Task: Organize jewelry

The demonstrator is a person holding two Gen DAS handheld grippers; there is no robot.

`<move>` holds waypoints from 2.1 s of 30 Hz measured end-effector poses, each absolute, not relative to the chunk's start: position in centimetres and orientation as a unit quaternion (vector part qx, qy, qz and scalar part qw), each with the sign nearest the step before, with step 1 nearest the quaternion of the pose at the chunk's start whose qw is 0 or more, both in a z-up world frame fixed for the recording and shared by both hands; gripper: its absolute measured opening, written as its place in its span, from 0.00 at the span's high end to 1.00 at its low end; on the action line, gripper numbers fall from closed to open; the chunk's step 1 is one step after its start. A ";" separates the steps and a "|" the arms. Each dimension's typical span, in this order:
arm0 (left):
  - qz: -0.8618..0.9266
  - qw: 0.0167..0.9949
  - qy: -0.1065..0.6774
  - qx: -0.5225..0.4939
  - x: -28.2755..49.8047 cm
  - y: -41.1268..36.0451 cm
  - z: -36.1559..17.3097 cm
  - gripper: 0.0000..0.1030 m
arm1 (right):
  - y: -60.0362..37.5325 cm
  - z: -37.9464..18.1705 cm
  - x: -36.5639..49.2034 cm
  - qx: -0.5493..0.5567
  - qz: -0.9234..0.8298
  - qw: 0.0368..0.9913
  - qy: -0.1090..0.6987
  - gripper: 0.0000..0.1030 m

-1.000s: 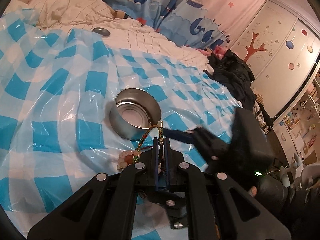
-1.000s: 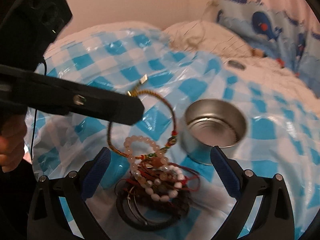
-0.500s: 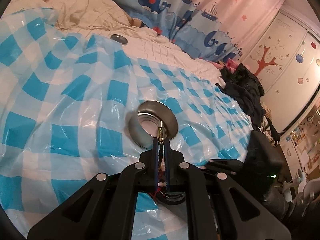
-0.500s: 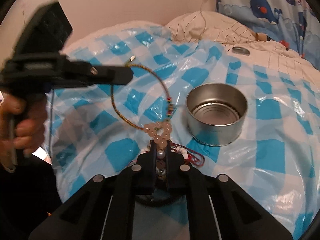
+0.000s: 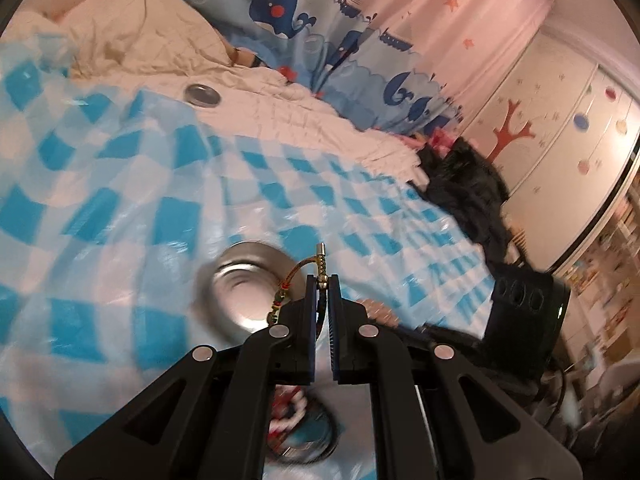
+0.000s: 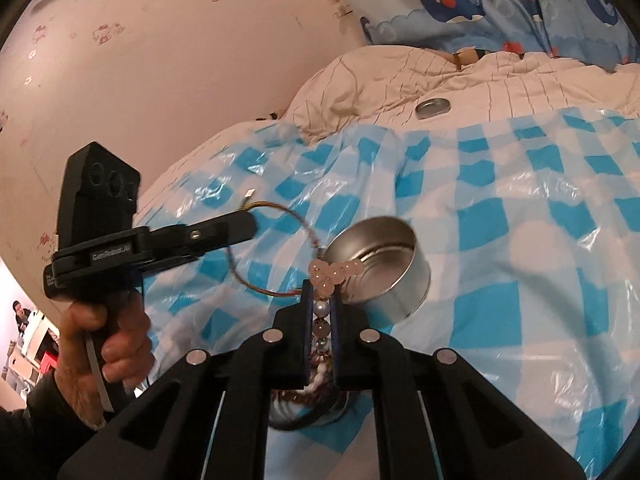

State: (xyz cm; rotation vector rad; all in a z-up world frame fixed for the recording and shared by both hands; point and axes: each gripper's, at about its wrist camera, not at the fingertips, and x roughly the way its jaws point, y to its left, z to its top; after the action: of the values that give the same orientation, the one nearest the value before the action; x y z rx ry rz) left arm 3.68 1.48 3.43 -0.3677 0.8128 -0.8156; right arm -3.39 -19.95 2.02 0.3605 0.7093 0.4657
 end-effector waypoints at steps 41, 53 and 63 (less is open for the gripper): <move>-0.285 0.854 0.404 0.164 -2.4 -2.2 -1.5 0.40 | -21.5 -2.5 -3.2 0.138 0.087 0.886 0.433 0.32; -0.315 0.828 0.439 0.148 -2.0 -2.8 -2.1 0.97 | -20.9 -2.6 -3.3 0.133 0.094 0.887 0.432 0.30; -0.327 0.841 0.430 -0.002 -0.2 1.5 0.3 0.97 | -17.8 -1.9 -4.0 0.090 0.150 0.893 0.414 0.30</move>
State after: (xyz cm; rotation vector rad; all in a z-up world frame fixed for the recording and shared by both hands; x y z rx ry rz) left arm -0.21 1.48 0.32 -0.0045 0.9095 -0.6901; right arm -3.99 -17.82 -1.91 0.1875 0.8598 0.3107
